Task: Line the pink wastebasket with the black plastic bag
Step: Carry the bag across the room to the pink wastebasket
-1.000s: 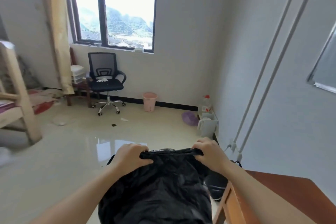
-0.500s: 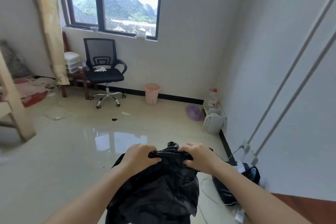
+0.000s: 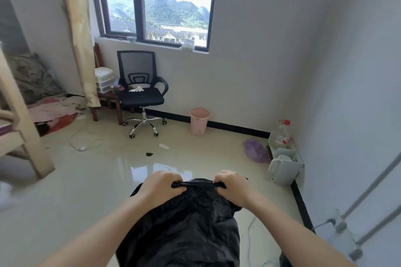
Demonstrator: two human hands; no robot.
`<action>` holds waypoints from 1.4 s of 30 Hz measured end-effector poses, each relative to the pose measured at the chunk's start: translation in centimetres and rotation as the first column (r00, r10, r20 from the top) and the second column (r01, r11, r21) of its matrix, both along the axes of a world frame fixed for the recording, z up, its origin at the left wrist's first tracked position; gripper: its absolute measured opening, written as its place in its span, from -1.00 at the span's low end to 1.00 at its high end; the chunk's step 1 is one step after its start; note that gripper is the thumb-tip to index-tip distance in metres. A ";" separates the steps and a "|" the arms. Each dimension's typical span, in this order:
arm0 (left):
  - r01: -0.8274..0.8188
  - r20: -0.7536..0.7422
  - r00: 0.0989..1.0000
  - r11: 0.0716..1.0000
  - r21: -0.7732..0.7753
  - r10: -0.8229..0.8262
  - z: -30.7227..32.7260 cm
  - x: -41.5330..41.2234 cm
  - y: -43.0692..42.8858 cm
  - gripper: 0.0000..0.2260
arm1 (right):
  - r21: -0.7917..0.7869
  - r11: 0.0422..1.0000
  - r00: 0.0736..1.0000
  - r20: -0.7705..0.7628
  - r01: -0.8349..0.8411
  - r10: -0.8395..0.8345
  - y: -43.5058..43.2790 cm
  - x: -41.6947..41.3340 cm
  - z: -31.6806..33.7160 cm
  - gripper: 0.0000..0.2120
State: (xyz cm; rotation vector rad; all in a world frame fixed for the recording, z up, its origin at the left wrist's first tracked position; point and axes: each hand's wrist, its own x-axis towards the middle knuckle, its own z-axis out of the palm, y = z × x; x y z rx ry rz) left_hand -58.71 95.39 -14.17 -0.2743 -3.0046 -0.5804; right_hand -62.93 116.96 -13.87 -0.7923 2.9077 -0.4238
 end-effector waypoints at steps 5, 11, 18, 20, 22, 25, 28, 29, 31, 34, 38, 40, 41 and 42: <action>-0.029 0.003 1.000 0.999 -0.025 0.030 -0.9 -8.5 -2.3 -0.75 | 0.049 0.997 0.998 -0.034 -0.057 0.059 -2.4 -8.6 -0.3 -0.82; 0.057 -0.051 0.997 0.998 -0.041 -0.059 1.0 -21.0 -3.5 -0.74 | 0.062 0.998 0.993 -0.114 0.001 0.006 -3.0 -18.9 2.4 -0.81; 0.220 -0.060 0.974 0.976 -0.013 -0.220 -0.5 -32.5 0.6 -0.75 | -0.013 0.985 0.981 -0.087 0.172 -0.173 1.6 -28.2 1.0 -0.82; 0.238 -0.082 0.968 0.971 -0.010 -0.238 -0.7 -36.3 2.2 -0.75 | -0.021 0.982 0.978 -0.090 0.189 -0.190 3.3 -31.6 0.8 -0.83; 0.230 -0.115 0.967 0.973 0.012 -0.227 -0.6 -40.0 3.9 -0.76 | -0.038 0.979 0.974 -0.099 0.200 -0.203 5.0 -35.3 0.9 -0.84; 0.212 -0.142 0.969 0.976 0.041 -0.204 -0.3 -45.4 6.2 -0.79 | -0.060 0.979 0.974 -0.106 0.195 -0.200 7.2 -41.1 1.4 -0.84; 0.155 -0.150 0.978 0.986 0.061 -0.144 0.0 -50.3 7.5 -0.80 | -0.041 0.986 0.981 -0.097 0.164 -0.167 8.6 -46.7 1.8 -0.84; 0.134 -0.159 0.980 0.988 0.072 -0.121 -0.2 -51.8 7.7 -0.80 | -0.048 0.988 0.984 -0.094 0.148 -0.152 8.8 -48.6 1.8 -0.84; 0.096 -0.133 0.987 0.993 0.068 -0.086 -0.8 -54.0 7.6 -0.80 | -0.061 0.990 0.988 -0.084 0.126 -0.131 8.5 -52.0 1.5 -0.84; 0.038 -0.082 0.996 0.998 0.053 -0.033 -2.1 -57.0 6.4 -0.79 | -0.049 0.997 0.997 -0.042 0.057 -0.059 7.2 -56.3 0.1 -0.83; -0.033 -0.089 0.995 0.998 0.061 0.039 -2.9 -62.2 4.0 -0.79 | -0.049 0.999 1.000 -0.022 0.001 -0.002 4.5 -62.4 -1.2 -0.83; -0.054 -0.104 0.993 0.996 0.065 0.061 -3.0 -65.0 2.7 -0.81 | -0.043 0.999 0.999 -0.029 -0.016 0.015 3.2 -65.7 -1.1 -0.83; -0.064 -0.115 0.991 0.995 0.078 0.073 -2.9 -66.6 2.1 -0.81 | -0.042 0.999 0.999 -0.036 -0.029 0.027 2.4 -67.6 -0.8 -0.83; -0.074 -0.120 0.989 0.993 0.088 0.084 -2.7 -68.3 1.4 -0.82 | -0.036 0.999 0.998 -0.044 -0.039 0.038 1.7 -69.3 -0.4 -0.83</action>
